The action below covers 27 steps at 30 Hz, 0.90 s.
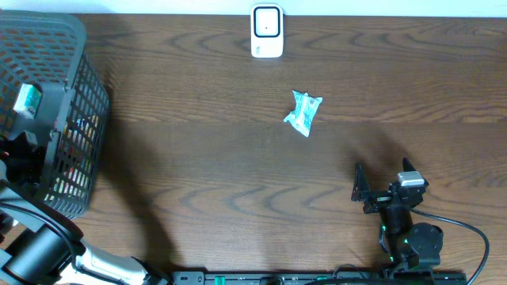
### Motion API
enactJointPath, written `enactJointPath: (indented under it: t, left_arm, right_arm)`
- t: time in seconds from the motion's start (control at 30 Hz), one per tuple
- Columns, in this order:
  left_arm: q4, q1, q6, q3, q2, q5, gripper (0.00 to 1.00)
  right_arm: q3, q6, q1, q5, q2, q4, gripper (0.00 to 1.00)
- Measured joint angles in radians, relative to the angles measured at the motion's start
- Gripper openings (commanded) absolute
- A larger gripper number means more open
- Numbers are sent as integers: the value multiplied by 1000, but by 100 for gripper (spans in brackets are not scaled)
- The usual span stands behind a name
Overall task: Scan the item barcode
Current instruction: 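Reach into the basket and grasp the yellow-and-red wipes bag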
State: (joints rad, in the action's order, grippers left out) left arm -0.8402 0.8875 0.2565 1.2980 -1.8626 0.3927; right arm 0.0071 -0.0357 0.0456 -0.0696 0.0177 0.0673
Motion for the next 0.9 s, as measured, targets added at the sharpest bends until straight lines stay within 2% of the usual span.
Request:
enactJointPath:
  t: [0.13, 0.33, 0.43, 0.5, 0.57, 0.77, 0.9]
  left_arm:
    - [16, 4, -28, -6, 0, -23, 34]
    - [29, 5, -99, -6, 0, -30, 33]
    - [16, 5, -135, 16, 0, -19, 64]
    - [0, 5, -157, 43, 3, 5, 78]
    - [-10, 5, -161, 74, 21, 32, 87]
    - [-37, 5, -120, 113, 148, 85, 91]
    - [-57, 5, -69, 113, 164, 100, 91]
  right_arm:
    - [0, 0, 0, 0, 0, 0, 99]
    - [0, 0, 0, 0, 0, 0, 99]
    - [0, 0, 0, 0, 0, 0, 99]
    - [0, 0, 0, 0, 0, 0, 99]
    - [0, 0, 0, 0, 0, 0, 99]
    - [0, 0, 0, 0, 0, 0, 99]
    - [0, 0, 0, 0, 0, 0, 99]
